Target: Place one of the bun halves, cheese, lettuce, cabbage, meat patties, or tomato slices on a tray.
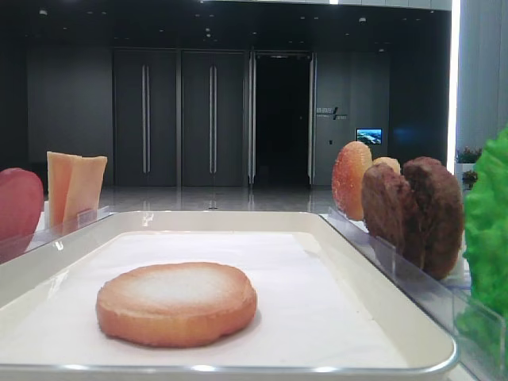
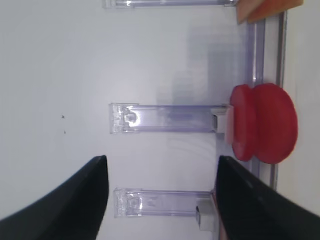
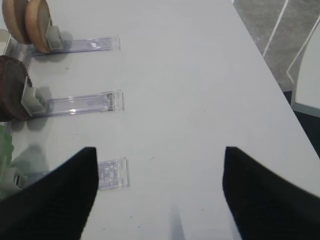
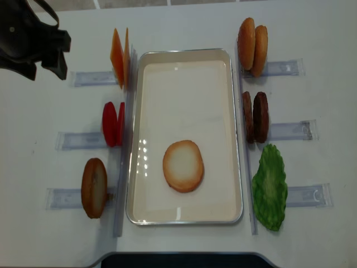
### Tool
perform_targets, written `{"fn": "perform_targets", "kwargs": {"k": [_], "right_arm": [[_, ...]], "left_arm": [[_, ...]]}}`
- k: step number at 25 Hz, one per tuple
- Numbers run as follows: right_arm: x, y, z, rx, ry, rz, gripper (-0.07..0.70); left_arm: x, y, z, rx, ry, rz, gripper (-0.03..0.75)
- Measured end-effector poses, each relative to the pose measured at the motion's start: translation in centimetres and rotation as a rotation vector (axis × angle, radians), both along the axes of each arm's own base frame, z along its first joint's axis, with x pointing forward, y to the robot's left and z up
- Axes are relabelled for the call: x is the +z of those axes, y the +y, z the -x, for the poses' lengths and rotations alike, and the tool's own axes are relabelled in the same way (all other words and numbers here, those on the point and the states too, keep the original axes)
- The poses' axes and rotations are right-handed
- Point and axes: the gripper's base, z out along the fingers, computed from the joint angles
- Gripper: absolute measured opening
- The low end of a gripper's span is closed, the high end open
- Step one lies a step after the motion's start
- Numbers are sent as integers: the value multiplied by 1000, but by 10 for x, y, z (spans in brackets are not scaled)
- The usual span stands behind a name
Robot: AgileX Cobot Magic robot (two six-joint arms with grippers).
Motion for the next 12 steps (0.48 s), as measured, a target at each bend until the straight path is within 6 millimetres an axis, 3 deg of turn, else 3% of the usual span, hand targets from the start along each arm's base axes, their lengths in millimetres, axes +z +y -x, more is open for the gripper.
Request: {"fn": "perform_targets", "kwargs": {"k": [5, 12], "right_arm": [[0, 0, 0, 0, 0, 0, 524], [0, 0, 0, 0, 0, 0, 524]], "left_arm": [[0, 12, -1, 12, 1, -26, 517], [-1, 12, 3, -14, 9, -34, 517]]}}
